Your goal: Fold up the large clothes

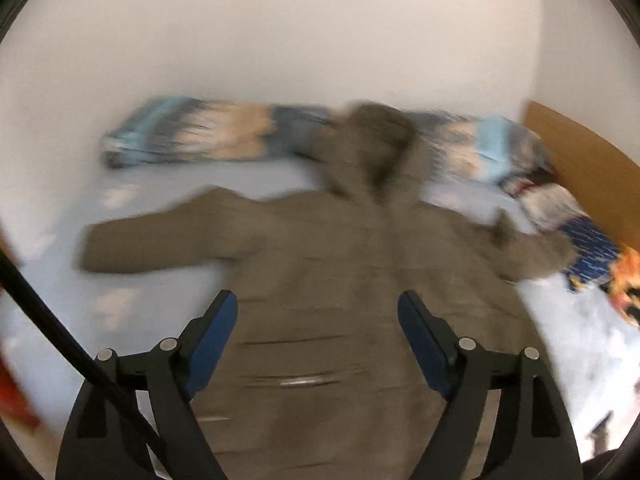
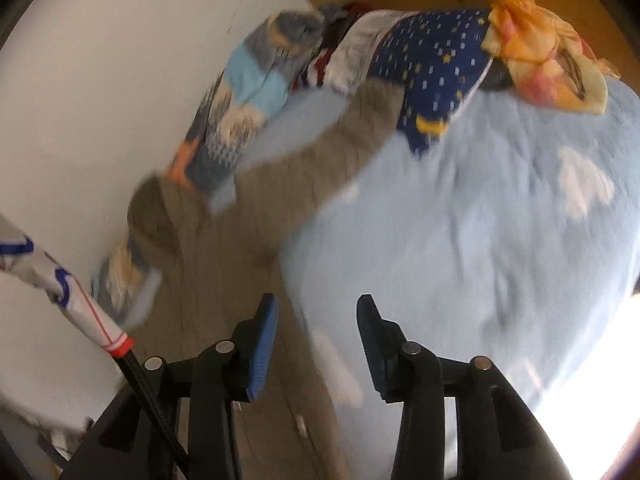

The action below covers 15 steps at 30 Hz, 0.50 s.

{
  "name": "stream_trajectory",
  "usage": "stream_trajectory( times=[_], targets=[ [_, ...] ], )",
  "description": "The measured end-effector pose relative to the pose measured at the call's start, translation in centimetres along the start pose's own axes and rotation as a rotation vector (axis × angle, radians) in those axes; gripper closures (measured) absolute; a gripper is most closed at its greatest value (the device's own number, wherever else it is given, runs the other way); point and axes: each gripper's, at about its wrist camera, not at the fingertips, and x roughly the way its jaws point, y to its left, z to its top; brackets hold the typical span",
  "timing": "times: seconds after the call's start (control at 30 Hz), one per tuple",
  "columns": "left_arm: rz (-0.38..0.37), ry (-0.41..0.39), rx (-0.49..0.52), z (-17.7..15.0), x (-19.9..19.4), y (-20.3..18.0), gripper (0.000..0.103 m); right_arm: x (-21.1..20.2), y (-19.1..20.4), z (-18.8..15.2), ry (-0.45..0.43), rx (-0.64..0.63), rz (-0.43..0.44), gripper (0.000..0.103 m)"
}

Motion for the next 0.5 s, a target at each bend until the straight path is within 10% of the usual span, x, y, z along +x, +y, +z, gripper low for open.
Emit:
stream_trajectory(
  times=[0.2,0.5],
  targets=[
    [-0.141,0.118,0.060,-0.5,7.3,-5.8,0.022,5.2,-1.5,8.3,-0.061,-0.003,-0.066,0.055],
    [0.012,0.133,0.090,-1.5,12.4,-4.8,0.021,15.1,-6.2,17.6,-0.107,0.030,-0.156,0.059]
  ],
)
